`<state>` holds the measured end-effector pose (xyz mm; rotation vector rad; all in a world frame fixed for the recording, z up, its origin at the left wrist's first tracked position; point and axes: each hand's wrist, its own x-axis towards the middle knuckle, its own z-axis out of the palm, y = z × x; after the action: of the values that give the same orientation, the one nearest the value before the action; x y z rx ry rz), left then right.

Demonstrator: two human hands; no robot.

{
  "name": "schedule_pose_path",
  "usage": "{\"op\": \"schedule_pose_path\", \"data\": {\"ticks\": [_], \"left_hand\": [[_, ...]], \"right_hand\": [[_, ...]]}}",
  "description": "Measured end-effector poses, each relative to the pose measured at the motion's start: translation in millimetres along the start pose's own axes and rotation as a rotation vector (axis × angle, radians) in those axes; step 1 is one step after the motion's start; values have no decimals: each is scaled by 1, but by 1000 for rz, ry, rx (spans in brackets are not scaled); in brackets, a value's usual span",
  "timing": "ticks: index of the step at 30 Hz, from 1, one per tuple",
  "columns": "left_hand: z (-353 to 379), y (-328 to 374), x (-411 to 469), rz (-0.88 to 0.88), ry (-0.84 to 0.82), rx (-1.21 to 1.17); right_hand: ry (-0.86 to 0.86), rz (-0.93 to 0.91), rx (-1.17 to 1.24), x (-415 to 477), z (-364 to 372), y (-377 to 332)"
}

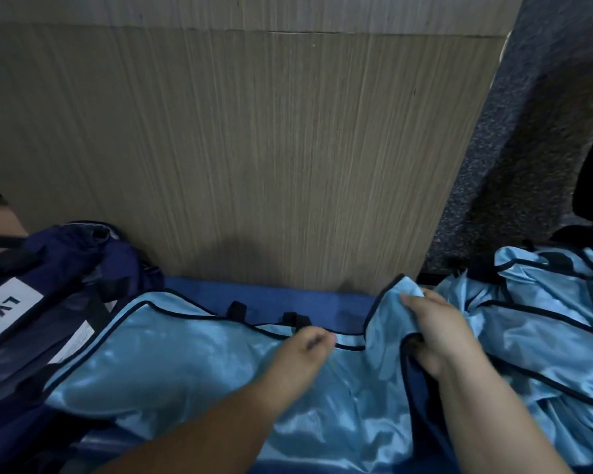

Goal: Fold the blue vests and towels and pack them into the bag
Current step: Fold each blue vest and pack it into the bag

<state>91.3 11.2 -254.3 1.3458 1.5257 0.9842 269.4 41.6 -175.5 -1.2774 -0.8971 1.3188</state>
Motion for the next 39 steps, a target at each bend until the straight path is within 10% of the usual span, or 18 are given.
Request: {"op": "schedule_pose_path", "data": {"ticks": [7, 12, 20, 29, 39], "left_hand": [[-35, 13, 3, -262, -97, -722], [-58, 11, -2, -257, -23, -477], [-86, -19, 4, -286, 270, -147], [-91, -35, 3, -58, 307, 397], [-79, -42, -13, 163, 415, 812]], "right_hand": [[-366, 9, -62, -20, 60, 38], [-693, 94, -56, -22, 59, 35], [-340, -137, -708, 5, 21, 43], [-802, -120, -1240, -35, 23, 67], [-912, -160, -1233, -46, 13, 62]]}}
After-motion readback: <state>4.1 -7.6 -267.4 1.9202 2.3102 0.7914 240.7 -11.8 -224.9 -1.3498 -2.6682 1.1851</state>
